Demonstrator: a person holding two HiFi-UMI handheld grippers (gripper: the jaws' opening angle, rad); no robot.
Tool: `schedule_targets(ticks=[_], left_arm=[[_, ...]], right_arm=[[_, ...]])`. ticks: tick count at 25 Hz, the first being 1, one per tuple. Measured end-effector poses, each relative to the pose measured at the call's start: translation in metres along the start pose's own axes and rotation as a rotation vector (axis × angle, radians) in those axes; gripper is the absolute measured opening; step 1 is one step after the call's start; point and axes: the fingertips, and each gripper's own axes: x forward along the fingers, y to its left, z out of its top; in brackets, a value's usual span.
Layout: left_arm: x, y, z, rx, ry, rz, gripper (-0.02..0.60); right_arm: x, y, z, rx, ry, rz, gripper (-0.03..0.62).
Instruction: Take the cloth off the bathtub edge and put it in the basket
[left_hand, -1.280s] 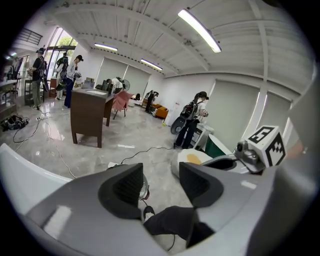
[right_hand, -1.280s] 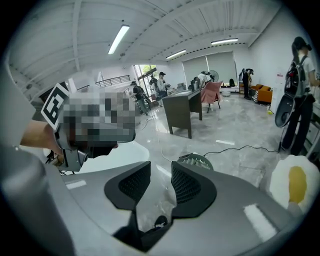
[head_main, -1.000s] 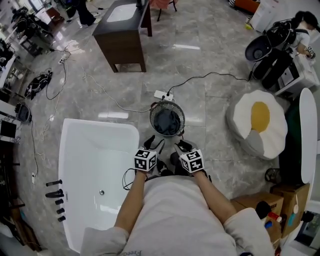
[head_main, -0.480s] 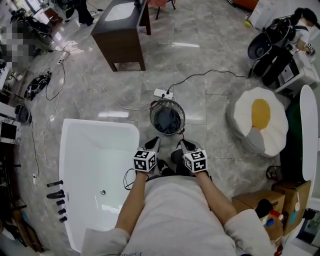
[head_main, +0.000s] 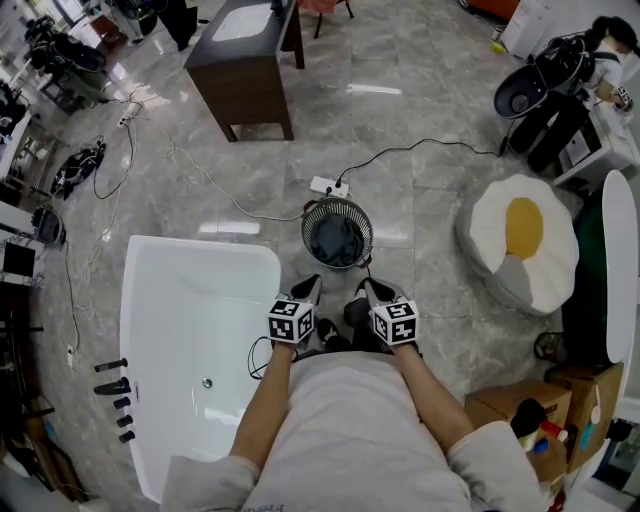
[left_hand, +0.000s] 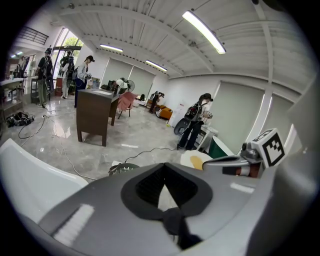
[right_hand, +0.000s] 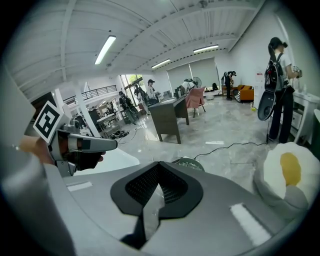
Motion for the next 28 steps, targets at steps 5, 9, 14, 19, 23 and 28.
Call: schedule_targets(ticks=[5, 9, 14, 19, 23, 28], left_arm=[[0.0011, 0.0023, -0.0033, 0.002, 0.011, 0.02, 0.058], [0.0014, 0.0041, -0.001, -0.002, 0.007, 0.028, 0.058], [0.0018, 0.0065, 0.0019, -0.001, 0.001, 0.031, 0.058], [0.0014, 0.0057, 0.0027, -0.003, -0.005, 0.029, 0.058], [-0.0002, 0.0048, 0.0046, 0.0, -0.008, 0.024, 0.058], [0.0009, 0.0011, 0.0046, -0.002, -0.008, 0.009, 0.058]], right_arm=[[-0.0007, -0.0009, 0.0012, -0.021, -0.005, -0.005, 0.0], [-0.0001, -0.0007, 0.0047, -0.019, -0.008, -0.005, 0.0], [0.0023, 0.0004, 0.0051, -0.02, -0.007, -0.001, 0.0], [0.0016, 0.0015, 0.0048, -0.025, -0.007, 0.0, 0.0], [0.0011, 0.0035, 0.0062, -0.027, -0.009, -0.001, 0.0], [0.0005, 0.0045, 0.0051, -0.027, -0.012, 0.002, 0.0]])
